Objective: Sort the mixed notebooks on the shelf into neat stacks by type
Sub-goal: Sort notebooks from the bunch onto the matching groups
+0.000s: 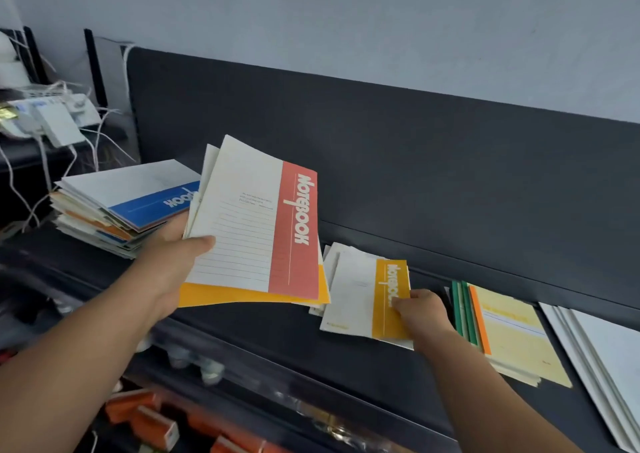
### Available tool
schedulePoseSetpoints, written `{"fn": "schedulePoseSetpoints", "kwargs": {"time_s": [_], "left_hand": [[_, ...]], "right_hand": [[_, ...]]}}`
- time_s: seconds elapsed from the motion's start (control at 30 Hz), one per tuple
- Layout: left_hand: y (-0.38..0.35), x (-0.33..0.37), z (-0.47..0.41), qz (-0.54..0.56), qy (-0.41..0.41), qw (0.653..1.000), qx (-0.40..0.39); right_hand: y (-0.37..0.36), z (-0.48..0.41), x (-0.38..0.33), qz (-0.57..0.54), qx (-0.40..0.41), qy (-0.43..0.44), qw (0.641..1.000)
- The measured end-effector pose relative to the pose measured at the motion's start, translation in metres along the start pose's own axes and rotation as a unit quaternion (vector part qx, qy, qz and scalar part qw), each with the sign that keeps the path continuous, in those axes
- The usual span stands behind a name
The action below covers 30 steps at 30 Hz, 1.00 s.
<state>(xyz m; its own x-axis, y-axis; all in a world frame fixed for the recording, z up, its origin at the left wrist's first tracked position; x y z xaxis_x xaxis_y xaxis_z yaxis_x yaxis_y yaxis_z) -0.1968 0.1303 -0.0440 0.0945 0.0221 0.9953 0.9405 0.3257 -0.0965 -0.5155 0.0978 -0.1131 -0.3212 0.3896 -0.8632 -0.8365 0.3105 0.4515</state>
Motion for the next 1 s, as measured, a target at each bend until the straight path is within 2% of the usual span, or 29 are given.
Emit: {"fn": "schedulePoseSetpoints", "kwargs": {"time_s": [0.1, 0.17, 0.23, 0.3, 0.33, 0.4, 0.6, 0.73, 0.9, 1.0], "left_hand": [[-0.007, -0.003, -0.002, 0.006, 0.006, 1.0, -0.027], [-0.018, -0.006, -0.001, 0.007, 0.011, 0.999, -0.049], [-0.032, -0.01, 0.001, 0.009, 0.018, 0.997, -0.071], [-0.048, -0.015, 0.004, 0.01, 0.028, 0.995, -0.097], [-0.057, -0.016, 0.006, 0.013, 0.031, 0.993, -0.11], [-0.074, -0.018, 0.01, 0.018, 0.034, 0.991, -0.132], [-0.134, -0.024, 0.035, 0.021, 0.023, 0.98, -0.198], [-0.188, -0.028, 0.059, 0.027, 0.011, 0.974, -0.225], [-0.257, -0.036, 0.093, 0.042, 0.062, 0.963, -0.259], [-0.296, -0.044, 0.115, 0.017, 0.055, 0.958, -0.281]], "right_hand": [[-0.002, 0.008, -0.007, 0.065, 0.009, 0.016, 0.998], [-0.001, 0.014, -0.013, 0.066, 0.015, 0.051, 0.996], [-0.001, 0.022, -0.021, -0.004, -0.012, 0.072, 0.997], [0.001, 0.032, -0.031, -0.13, -0.096, 0.016, 0.987], [0.004, 0.035, -0.034, -0.194, -0.144, -0.023, 0.97], [0.015, 0.032, -0.033, -0.245, -0.191, -0.056, 0.949], [0.07, 0.025, -0.006, -0.192, -0.078, 0.021, 0.978], [0.121, 0.016, 0.021, -0.209, -0.009, 0.03, 0.977], [0.193, 0.007, 0.06, -0.232, 0.052, 0.041, 0.97], [0.233, 0.004, 0.086, -0.237, 0.072, 0.03, 0.968]]}}
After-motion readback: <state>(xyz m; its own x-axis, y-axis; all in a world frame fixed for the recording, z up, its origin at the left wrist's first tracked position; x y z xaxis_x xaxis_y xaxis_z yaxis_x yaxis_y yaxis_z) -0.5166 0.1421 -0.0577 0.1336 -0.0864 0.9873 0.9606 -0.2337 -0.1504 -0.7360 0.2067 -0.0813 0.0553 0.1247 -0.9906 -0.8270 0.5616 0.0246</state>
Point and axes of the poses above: each hand's wrist, its own z-axis away from the middle knuckle, its own y-axis out of the back of the hand, x = y × z, the point moved 1 cm from there along -z, towards the middle knuckle, and after that the axes turned 2 degrees about x, right-handed, at the moved point
